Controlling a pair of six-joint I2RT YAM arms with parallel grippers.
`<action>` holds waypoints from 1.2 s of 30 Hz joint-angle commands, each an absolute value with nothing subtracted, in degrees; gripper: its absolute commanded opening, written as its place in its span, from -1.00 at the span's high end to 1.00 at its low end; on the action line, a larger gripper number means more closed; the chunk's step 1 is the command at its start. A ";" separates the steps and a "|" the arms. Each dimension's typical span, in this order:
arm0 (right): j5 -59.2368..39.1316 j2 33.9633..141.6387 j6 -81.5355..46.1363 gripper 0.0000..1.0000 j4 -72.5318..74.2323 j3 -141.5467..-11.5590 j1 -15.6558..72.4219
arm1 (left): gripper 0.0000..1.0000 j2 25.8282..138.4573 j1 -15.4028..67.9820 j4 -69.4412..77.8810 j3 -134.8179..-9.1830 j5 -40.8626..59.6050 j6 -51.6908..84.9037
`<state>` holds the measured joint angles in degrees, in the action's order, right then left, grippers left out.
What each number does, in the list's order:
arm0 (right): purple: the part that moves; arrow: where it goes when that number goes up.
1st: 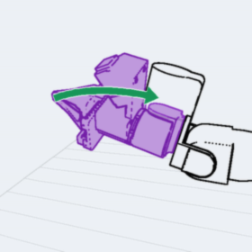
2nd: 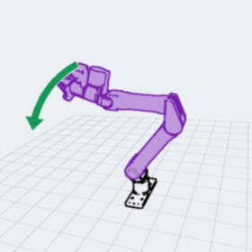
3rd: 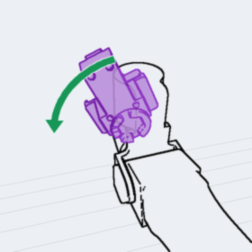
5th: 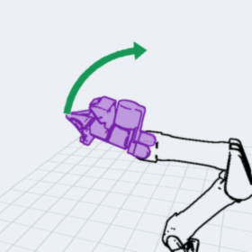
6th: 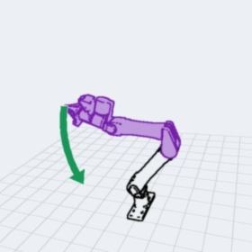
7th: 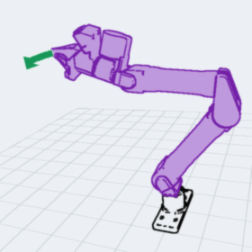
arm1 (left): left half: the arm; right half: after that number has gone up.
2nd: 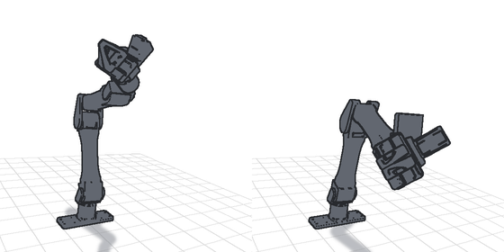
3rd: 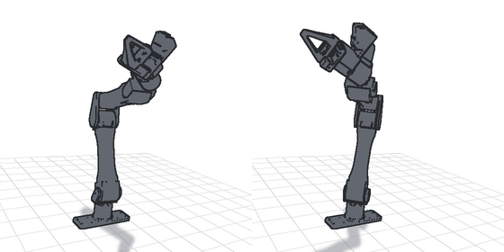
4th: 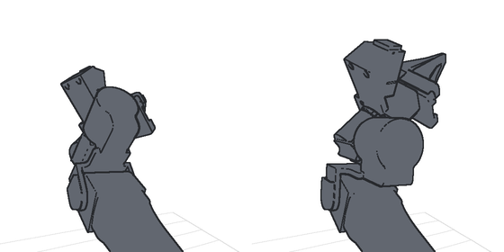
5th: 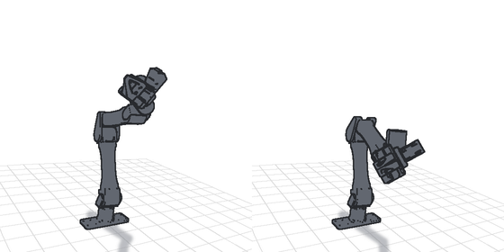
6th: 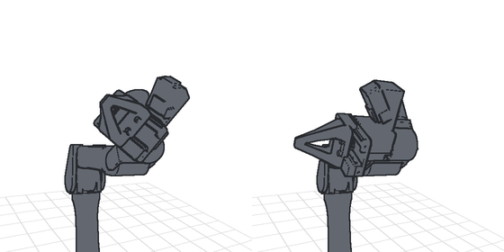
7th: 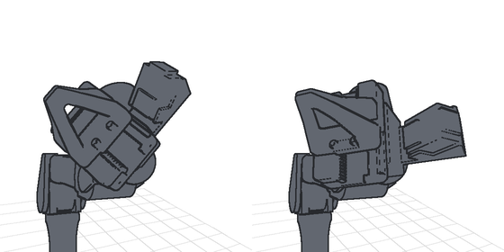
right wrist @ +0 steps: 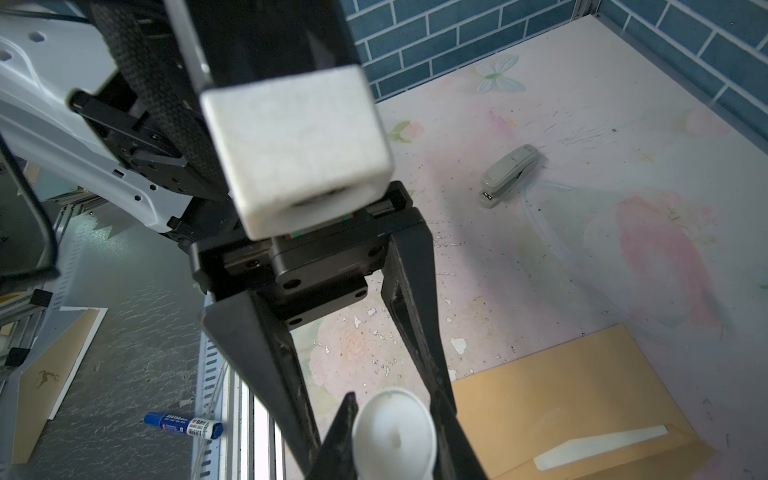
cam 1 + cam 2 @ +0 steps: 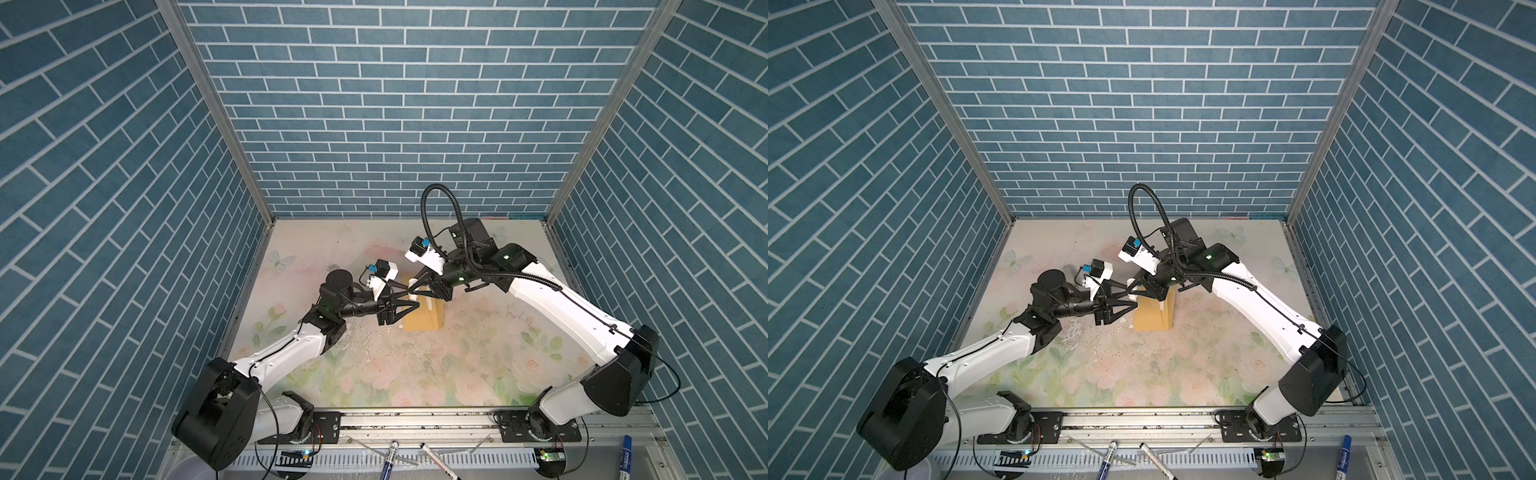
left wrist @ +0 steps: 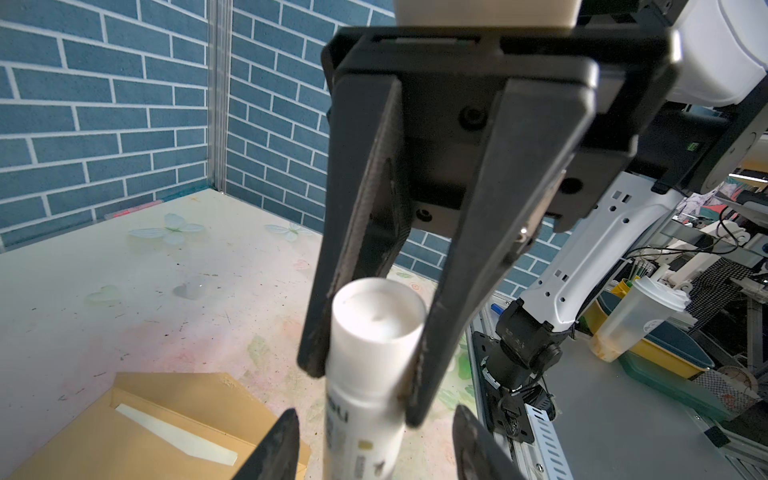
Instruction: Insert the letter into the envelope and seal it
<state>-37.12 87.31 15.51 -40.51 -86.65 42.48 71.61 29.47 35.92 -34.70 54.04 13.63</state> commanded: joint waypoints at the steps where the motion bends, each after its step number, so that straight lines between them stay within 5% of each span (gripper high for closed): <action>1: -38.91 88.22 19.34 1.00 -42.01 -90.00 42.80 | -0.10 72.36 29.18 37.63 -36.36 55.15 13.87; 12: -39.67 89.15 19.16 1.00 -42.54 -90.97 43.32 | 0.18 73.91 29.27 38.98 -37.02 55.19 15.11; 21: -38.53 89.38 18.55 1.00 -41.30 -90.93 43.55 | 0.91 74.45 29.44 39.45 -36.97 53.60 16.57; 28: -30.30 84.18 14.91 0.09 -30.12 -83.75 43.57 | 1.00 73.76 29.63 43.36 -33.90 42.37 21.54; 36: -19.19 72.03 9.14 -0.20 -9.47 -66.39 43.51 | 1.00 69.88 29.94 46.31 -29.90 22.57 33.11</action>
<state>-24.53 75.11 11.35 -20.21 -70.91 43.24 72.18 29.65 42.50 -30.85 32.86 26.85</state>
